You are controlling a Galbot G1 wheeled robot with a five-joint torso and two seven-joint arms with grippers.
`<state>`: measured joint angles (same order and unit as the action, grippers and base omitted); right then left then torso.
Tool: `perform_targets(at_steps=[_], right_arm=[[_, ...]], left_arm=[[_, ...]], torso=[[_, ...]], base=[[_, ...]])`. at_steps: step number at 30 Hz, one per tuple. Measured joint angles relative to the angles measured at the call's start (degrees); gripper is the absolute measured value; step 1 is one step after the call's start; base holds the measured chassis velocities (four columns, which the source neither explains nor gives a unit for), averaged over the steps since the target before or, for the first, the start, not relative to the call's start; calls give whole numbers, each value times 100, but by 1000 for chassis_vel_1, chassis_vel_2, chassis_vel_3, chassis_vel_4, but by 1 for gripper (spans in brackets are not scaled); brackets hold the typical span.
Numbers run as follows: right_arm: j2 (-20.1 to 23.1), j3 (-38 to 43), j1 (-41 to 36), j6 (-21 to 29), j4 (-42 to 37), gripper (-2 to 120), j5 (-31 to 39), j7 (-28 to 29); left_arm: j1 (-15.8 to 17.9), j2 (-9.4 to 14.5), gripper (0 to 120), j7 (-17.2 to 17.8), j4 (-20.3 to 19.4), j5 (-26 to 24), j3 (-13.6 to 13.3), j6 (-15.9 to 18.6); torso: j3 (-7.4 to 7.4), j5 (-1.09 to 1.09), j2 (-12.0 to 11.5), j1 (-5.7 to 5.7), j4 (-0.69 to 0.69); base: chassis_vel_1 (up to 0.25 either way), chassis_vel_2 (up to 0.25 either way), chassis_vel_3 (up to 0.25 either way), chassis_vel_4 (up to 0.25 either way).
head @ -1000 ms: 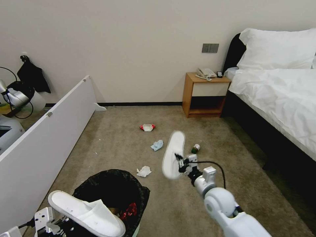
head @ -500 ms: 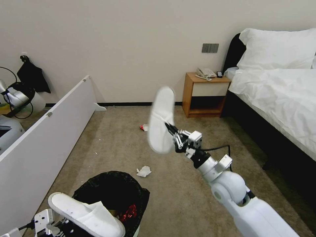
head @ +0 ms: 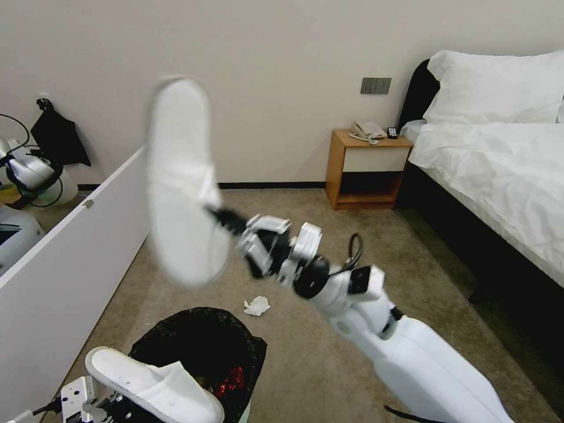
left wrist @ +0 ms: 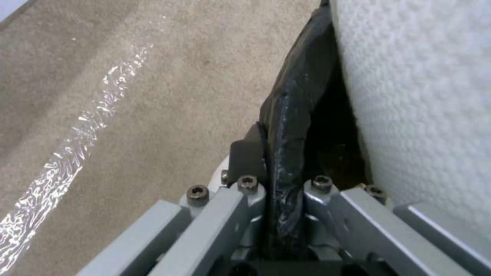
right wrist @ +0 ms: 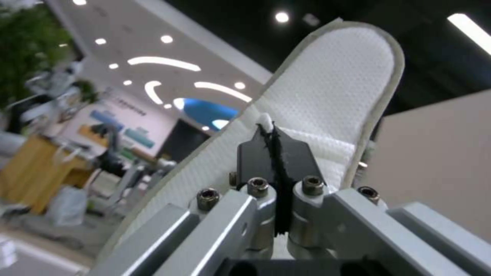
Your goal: Pick up the trash bin, then pick up the garbage from the floor and place it into the trash bin.
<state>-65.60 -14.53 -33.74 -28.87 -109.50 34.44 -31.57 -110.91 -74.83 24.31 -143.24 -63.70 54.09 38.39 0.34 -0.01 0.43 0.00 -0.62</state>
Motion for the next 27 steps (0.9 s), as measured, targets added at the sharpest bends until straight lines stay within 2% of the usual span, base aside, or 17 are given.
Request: perform_targets(at_steps=[7, 17, 27], right_arm=[[55, -471, -42, -199, 210, 0, -214, -442], [237, -480, -219, -224, 591, 0, -482, -427], [220, -454, -405, -356, 979, 0, -811, -414]], left_arm=[[-37, 9, 3, 6, 0, -33, -5, 2], [-54, 23, 3, 22, 0, -64, 5, 7], [-57, 22, 3, 30, 0, -82, -13, 12]], torso=[[0, 1, 0, 0, -1], [0, 1, 0, 0, 0], [0, 1, 1, 0, 0]], base=[[0, 0, 0, 0], [0, 0, 0, 0], [0, 0, 0, 0]])
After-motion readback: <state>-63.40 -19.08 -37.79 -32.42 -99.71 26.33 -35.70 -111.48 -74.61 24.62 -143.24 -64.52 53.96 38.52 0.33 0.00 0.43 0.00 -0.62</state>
